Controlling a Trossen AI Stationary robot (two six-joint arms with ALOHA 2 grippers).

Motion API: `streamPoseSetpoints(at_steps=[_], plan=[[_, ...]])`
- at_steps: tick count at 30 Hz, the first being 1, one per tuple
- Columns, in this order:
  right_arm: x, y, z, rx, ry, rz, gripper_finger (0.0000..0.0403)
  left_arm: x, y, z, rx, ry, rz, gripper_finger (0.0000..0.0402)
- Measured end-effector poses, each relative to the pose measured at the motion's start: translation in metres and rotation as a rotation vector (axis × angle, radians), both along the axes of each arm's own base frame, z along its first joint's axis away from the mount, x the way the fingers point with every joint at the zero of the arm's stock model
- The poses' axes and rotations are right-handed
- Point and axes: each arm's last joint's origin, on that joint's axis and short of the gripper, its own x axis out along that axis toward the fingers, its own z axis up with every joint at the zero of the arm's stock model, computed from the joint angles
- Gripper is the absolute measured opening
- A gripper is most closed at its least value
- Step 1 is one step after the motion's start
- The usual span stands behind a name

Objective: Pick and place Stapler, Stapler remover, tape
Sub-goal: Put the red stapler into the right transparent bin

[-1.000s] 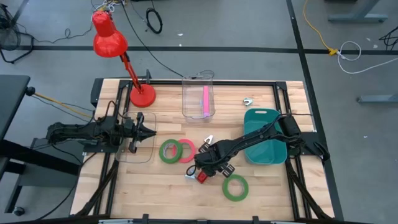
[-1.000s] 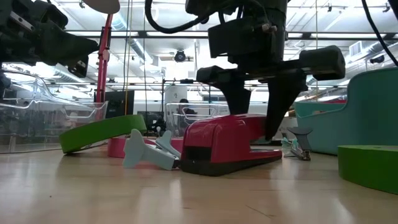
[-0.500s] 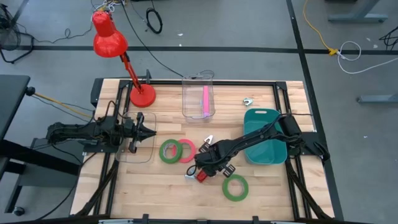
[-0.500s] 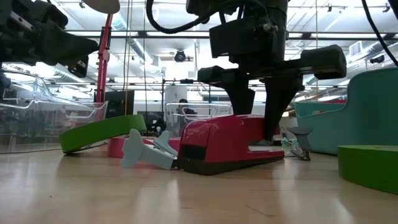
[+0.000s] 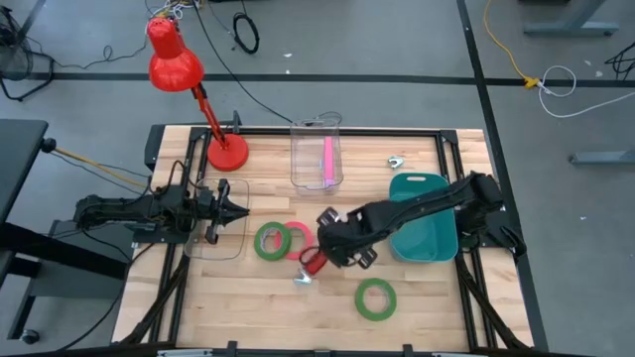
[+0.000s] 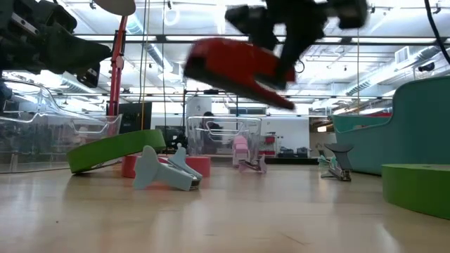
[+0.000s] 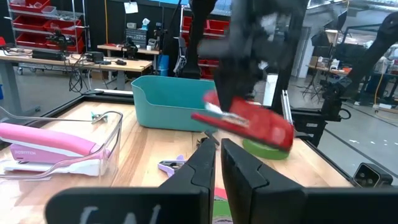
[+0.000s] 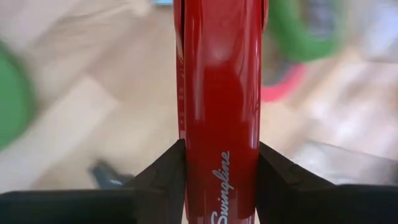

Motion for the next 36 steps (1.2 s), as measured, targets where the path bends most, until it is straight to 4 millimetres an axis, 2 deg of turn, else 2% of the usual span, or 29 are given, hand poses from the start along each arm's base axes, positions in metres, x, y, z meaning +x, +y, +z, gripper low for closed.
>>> streamPoseSetpoints(at_steps=[7, 13, 18, 23, 30, 36], plan=[[0.008, -0.037, 0.046, -0.089, -0.128, -0.037, 0.0135, 0.000, 0.000, 0.000, 0.000, 0.000, 0.000, 0.0030], [0.013, -0.074, 0.067, -0.180, -0.177, -0.054, 0.0135, 0.000, 0.000, 0.000, 0.000, 0.000, 0.000, 0.0030], [0.015, -0.107, 0.073, -0.234, -0.210, -0.133, 0.0135, 0.000, 0.000, 0.000, 0.000, 0.000, 0.000, 0.0030], [0.018, -0.140, 0.078, -0.237, -0.298, -0.312, 0.0135, 0.000, 0.000, 0.000, 0.000, 0.000, 0.000, 0.0030], [0.015, -0.177, 0.081, -0.145, -0.386, -0.592, 0.0135, 0.000, 0.000, 0.000, 0.000, 0.000, 0.000, 0.0030], [0.007, -0.207, 0.080, 0.020, -0.432, -0.822, 0.0135, 0.000, 0.000, 0.000, 0.000, 0.000, 0.000, 0.0030]])
